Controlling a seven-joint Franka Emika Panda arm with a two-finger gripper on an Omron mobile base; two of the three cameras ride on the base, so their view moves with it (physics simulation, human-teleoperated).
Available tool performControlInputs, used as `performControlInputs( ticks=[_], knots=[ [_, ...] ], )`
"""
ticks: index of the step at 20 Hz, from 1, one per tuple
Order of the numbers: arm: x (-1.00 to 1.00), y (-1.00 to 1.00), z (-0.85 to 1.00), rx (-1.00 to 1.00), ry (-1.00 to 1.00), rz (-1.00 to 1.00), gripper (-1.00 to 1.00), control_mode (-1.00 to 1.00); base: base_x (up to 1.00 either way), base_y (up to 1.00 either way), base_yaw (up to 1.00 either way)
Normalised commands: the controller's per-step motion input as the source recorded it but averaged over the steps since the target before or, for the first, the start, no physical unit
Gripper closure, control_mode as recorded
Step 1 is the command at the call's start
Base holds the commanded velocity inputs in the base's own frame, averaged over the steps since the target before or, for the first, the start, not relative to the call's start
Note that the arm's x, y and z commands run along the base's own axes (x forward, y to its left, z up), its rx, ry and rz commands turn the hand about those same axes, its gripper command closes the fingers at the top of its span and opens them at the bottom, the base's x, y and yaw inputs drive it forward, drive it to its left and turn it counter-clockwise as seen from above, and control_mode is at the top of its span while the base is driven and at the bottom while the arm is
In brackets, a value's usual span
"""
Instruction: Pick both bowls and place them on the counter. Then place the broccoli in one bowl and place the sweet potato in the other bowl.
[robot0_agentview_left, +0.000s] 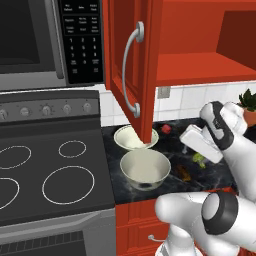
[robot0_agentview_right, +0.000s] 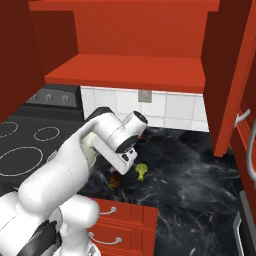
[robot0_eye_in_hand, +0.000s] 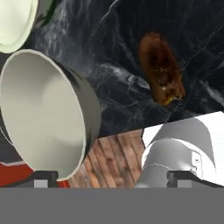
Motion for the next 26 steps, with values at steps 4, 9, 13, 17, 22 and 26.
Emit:
performControlInputs(
  ticks=[4, 9, 13, 17, 22, 26],
  knots=[
    [-0.37, -0.23, 0.05, -0.03, -0.25, 0.15, -1.00, -1.00, 0.00, 0.00, 0.00],
    [-0.07, 0.03, -0.16, -0.11, -0.26, 0.18, -1.00, -1.00, 0.00, 0.00, 0.00],
    [0.00, -0.01, -0.18, -0.07, -0.14, 0.14, -1.00, -1.00, 0.00, 0.00, 0.00],
    [0.04, -0.06, -0.15, 0.00, -0.01, 0.14, -1.00, -1.00, 0.00, 0.00, 0.00],
    [0.15, -0.07, -0.13, 0.00, -0.01, 0.08, -1.00, -1.00, 0.00, 0.00, 0.00],
    [0.32, -0.02, -0.13, 0.00, 0.00, 0.04, -1.00, -1.00, 0.00, 0.00, 0.00]
  ],
)
